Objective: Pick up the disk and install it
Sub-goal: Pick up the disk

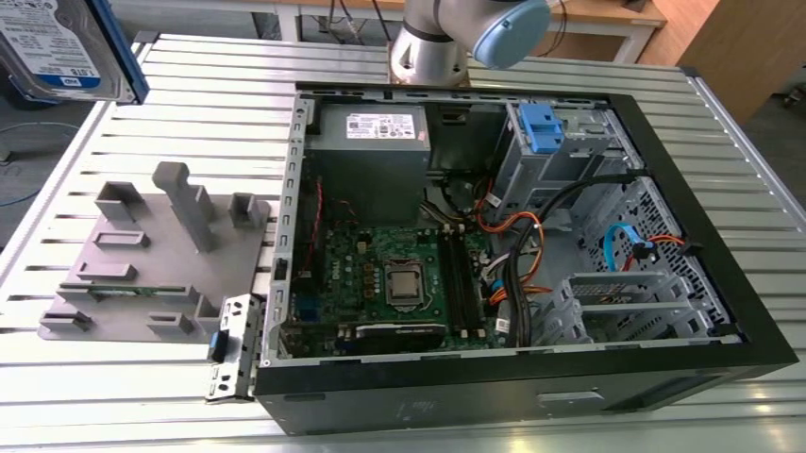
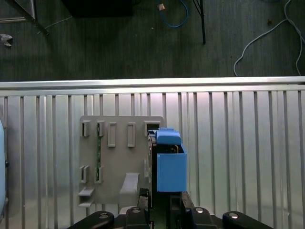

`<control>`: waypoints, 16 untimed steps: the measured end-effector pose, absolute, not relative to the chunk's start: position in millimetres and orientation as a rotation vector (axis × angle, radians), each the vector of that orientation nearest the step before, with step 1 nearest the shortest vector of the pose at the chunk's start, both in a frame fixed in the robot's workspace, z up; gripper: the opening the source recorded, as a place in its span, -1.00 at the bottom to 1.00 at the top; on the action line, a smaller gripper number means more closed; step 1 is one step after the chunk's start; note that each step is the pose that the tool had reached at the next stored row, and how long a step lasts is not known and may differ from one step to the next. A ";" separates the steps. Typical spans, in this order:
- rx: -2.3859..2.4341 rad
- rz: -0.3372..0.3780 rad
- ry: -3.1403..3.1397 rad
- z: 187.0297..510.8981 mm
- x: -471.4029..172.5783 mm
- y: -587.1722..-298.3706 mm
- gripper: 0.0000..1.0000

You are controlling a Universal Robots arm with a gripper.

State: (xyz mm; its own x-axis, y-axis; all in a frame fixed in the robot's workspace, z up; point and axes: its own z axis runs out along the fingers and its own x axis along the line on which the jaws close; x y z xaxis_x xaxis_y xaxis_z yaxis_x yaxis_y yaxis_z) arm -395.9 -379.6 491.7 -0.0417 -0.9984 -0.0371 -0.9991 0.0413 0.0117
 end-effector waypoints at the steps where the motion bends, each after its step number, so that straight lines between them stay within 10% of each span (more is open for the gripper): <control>1: -2.162 0.053 2.253 491.7 -394.6 -379.6 -0.31; 16: -2.161 0.053 2.253 491.6 -366.0 -379.6 -0.31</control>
